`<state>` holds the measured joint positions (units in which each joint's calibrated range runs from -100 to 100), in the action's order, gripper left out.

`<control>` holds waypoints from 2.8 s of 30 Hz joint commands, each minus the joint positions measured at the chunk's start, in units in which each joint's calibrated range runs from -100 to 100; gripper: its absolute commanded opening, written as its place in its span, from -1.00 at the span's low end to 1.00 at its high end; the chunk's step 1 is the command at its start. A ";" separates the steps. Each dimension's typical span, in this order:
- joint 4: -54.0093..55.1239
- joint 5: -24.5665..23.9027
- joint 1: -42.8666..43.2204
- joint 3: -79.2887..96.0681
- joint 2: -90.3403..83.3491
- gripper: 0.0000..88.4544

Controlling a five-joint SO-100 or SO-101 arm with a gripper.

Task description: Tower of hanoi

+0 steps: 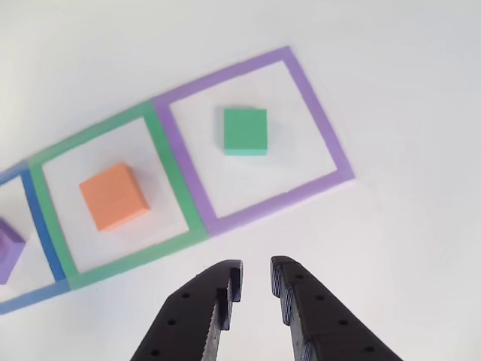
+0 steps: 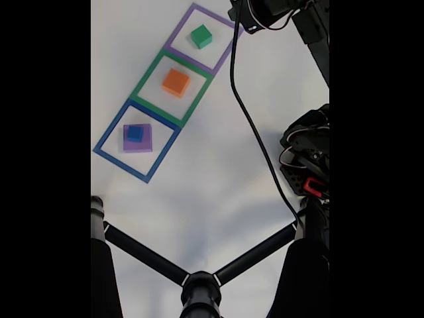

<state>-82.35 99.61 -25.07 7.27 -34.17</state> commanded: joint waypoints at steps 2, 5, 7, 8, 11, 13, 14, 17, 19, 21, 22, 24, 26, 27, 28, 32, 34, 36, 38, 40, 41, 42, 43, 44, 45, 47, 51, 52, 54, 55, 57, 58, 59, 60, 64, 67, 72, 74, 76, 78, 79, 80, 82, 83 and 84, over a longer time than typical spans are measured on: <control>-8.42 0.39 4.91 -9.31 -3.09 -1.00; -10.12 0.39 7.65 -9.31 -4.61 -1.00; -10.20 0.39 9.56 -8.77 -5.65 -1.00; -10.45 0.39 10.55 -8.68 -6.05 -1.00; -11.58 0.39 13.22 -8.40 -6.85 -1.00; -11.09 0.39 14.89 -6.04 -7.81 -0.99; -9.72 0.39 15.81 -3.68 -8.54 -0.99; -4.70 0.39 17.94 3.23 -11.02 -0.96; -1.79 0.39 19.62 6.50 -12.30 -0.97; 1.45 0.39 21.60 9.59 -13.58 -0.97; 2.83 0.39 22.52 10.95 -14.14 -0.98; 4.61 0.39 24.20 12.86 -14.63 -0.98; 5.58 0.39 25.49 14.40 -14.63 -0.98; 6.31 0.39 26.10 15.40 -14.46 -0.98; 7.52 0.39 26.79 16.49 -14.46 -0.98; 13.11 0.39 29.61 22.94 -15.35 -0.98; 17.88 0.39 30.68 27.12 -15.83 -0.95; 24.12 0.39 31.59 31.76 -15.91 -0.95; 31.16 0.39 32.28 36.48 -15.99 -0.95; 37.79 0.39 33.35 40.48 -15.83 -0.95; 39.57 0.39 33.80 41.48 -15.75 -0.95; 40.46 0.39 34.49 41.94 -15.59 -0.95; 41.19 0.39 35.10 42.30 -15.51 -0.94; 42.00 0.39 35.94 42.75 -15.51 -0.93; 42.97 0.39 36.62 43.39 -15.51 -0.91; 45.97 0.39 38.15 45.21 -15.51 -0.85; 60.70 0.39 40.13 53.66 -15.03 -0.57; 67.50 0.39 40.51 57.02 -14.22 -0.50; 70.49 0.39 40.89 58.93 -12.86 -0.44; 71.14 0.39 41.05 59.29 -12.06 -0.42; 75.92 0.39 41.43 61.47 -10.14 -0.42; 78.43 0.39 41.66 62.11 -8.78 -0.41; 81.18 0.39 42.11 62.38 -7.01 -0.42; 83.36 0.39 42.57 62.29 -5.25 -0.42; 91.38 0.39 43.33 61.84 2.44 -0.42; 97.61 0.39 43.18 61.84 8.61 -0.42; 106.59 0.39 43.56 61.56 16.87 -0.42; 107.97 0.39 43.87 61.11 19.03 -0.42; 107.97 0.39 44.10 60.56 19.99 -0.42; 108.62 0.39 44.17 60.38 21.19 -0.43; 108.78 0.39 44.02 59.84 22.07 -0.43; 108.78 0.39 43.87 59.02 23.04 -0.43; 108.86 0.39 43.87 57.11 25.04 -0.43; 109.34 0.39 43.87 56.47 26.00 -0.44; 109.99 0.39 43.94 55.93 27.04 -0.44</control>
<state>25.05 100.00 18.76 67.23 -8.98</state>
